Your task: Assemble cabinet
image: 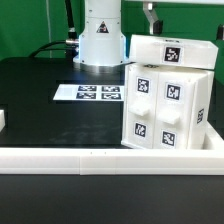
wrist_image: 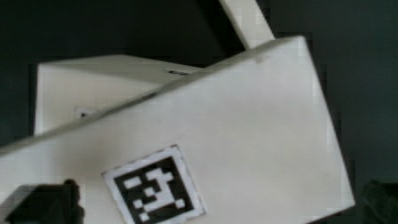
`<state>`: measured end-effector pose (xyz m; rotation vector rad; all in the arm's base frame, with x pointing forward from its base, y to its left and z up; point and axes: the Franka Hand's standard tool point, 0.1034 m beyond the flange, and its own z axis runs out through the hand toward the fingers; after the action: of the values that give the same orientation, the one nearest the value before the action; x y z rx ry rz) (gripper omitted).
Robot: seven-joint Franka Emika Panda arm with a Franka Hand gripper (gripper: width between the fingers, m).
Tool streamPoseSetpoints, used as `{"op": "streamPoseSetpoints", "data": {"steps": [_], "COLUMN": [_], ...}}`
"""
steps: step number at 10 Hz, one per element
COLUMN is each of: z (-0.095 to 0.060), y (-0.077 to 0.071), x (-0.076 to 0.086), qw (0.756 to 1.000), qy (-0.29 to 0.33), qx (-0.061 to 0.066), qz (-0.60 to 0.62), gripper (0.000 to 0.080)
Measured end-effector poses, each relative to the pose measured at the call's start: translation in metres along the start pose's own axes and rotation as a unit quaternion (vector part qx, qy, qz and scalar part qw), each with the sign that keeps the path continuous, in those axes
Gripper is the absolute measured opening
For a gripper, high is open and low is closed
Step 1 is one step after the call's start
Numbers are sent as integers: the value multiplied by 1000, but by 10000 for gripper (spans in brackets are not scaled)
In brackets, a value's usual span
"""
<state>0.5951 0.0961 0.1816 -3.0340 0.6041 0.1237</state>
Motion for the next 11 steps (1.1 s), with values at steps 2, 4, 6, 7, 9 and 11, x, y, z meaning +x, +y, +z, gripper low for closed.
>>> {"op": "streamPoseSetpoints", "data": {"steps": [2, 4, 6, 7, 9, 11], "z": [-1, -5, -5, -5, -5, -1], "y": [0, 1, 4, 5, 7, 10], "x": [1, 3, -1, -1, 0, 3], "qw": [992, 965, 926, 922, 886, 831], "qy": [3, 6, -11, -12, -11, -5], "qx": [0, 1, 0, 0, -3, -4], "qz": [-129, -263, -377, -388, -464, -557], "gripper": [797, 797, 797, 797, 797, 797]}}
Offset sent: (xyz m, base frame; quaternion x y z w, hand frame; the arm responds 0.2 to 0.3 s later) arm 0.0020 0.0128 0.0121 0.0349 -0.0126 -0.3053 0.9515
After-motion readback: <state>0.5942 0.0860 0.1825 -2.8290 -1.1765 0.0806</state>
